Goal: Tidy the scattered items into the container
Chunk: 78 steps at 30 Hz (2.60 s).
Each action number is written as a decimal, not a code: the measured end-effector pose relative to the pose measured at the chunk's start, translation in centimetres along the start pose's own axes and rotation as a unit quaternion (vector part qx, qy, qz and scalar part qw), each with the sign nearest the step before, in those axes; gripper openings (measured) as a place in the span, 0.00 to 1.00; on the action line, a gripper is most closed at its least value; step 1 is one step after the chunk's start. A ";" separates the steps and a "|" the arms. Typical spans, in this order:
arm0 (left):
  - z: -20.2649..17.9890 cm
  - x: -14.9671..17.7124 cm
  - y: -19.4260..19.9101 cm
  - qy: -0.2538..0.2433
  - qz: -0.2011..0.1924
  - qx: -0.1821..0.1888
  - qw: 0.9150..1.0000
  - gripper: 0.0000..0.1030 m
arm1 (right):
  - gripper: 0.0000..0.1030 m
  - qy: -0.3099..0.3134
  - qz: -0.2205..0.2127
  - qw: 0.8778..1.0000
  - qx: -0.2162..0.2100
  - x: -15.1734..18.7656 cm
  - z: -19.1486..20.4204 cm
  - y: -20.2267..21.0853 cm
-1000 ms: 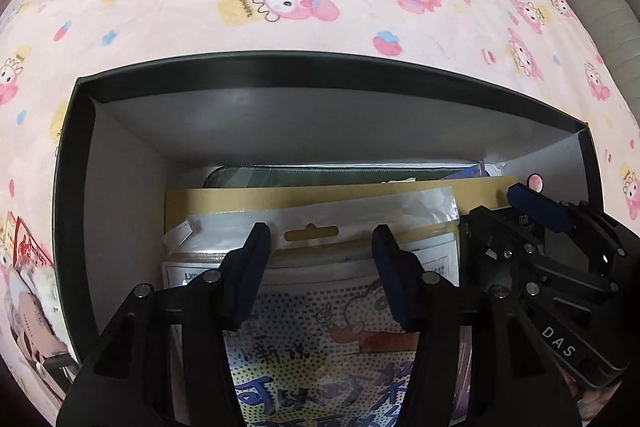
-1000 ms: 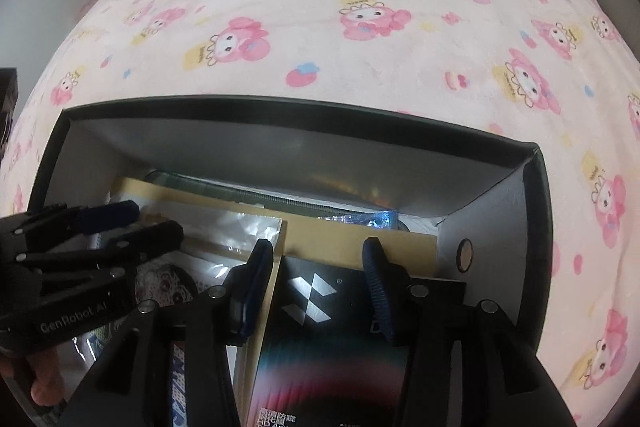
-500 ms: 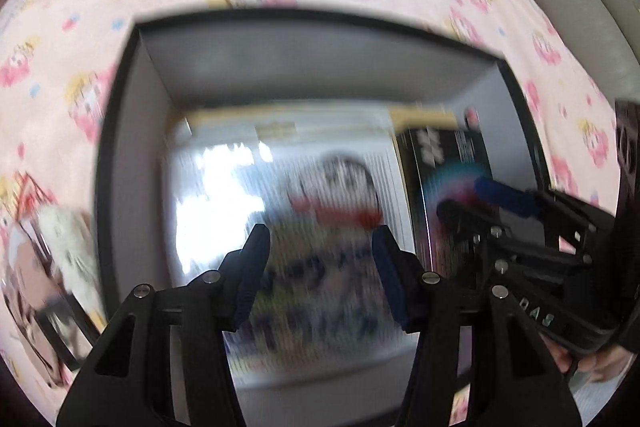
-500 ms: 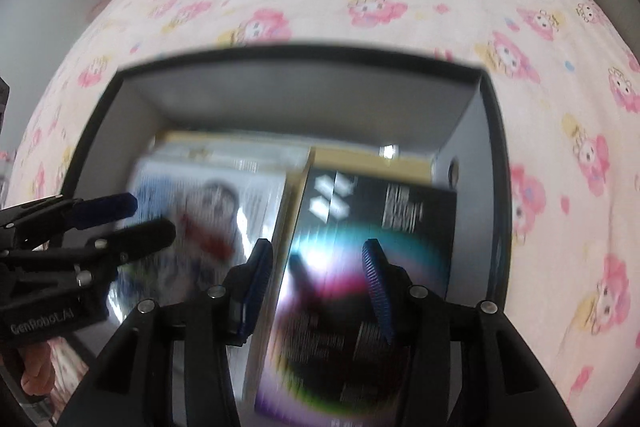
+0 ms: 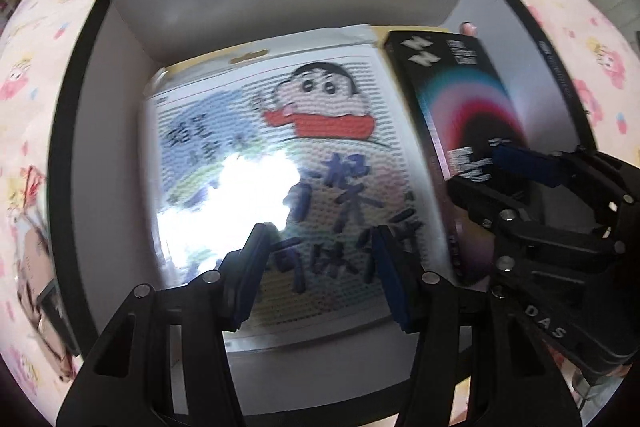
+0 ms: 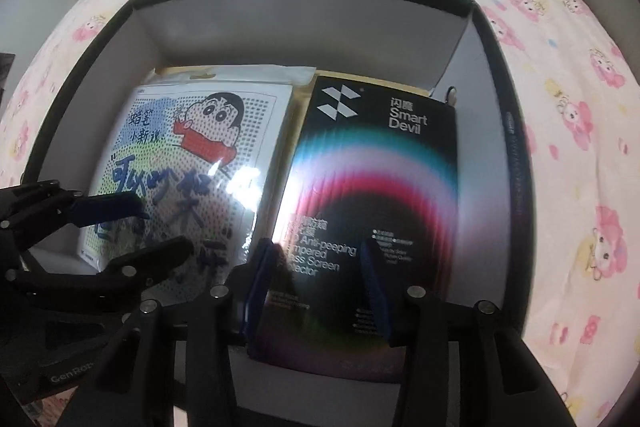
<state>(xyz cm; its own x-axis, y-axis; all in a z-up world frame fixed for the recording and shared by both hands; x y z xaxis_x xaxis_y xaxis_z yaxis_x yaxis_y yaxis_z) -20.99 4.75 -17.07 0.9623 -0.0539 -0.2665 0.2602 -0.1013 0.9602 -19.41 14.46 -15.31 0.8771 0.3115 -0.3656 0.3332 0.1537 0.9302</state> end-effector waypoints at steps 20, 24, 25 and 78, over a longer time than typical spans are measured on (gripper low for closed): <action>2.2 2.5 1.3 0.043 -0.018 0.035 0.998 0.55 | 0.47 -0.010 -0.014 1.000 -0.012 0.7 -0.3 0.4; 3.0 2.8 1.3 0.042 -0.009 -0.002 0.999 0.55 | 0.47 -0.011 -0.011 1.000 0.011 0.8 -1.1 0.4; 3.5 3.0 1.3 0.047 -0.009 -0.010 0.999 0.55 | 0.47 -0.012 -0.012 1.000 0.010 0.9 -1.2 0.4; 9.0 11.8 18.6 0.041 -0.196 0.054 0.978 0.54 | 0.47 -0.027 -0.196 0.978 -0.063 3.9 13.9 15.9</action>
<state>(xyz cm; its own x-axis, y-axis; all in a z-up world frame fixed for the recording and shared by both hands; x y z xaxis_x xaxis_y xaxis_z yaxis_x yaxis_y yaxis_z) -5.48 -6.73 -3.11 0.7942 0.0900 -0.6009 0.6053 -0.2031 0.7696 -5.84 5.10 -1.53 0.7095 0.1555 -0.6874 0.6044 0.3674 0.7069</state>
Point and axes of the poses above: each gripper's, at about its wrist camera, not at the fingertips, and y roughly against the way its jaws point, z to its left, x to its underside, the point moved 5 cm from there along -y, roughly the way its jaws point, and after that the axes turned 4 degrees about -z, right-handed, at the moved point
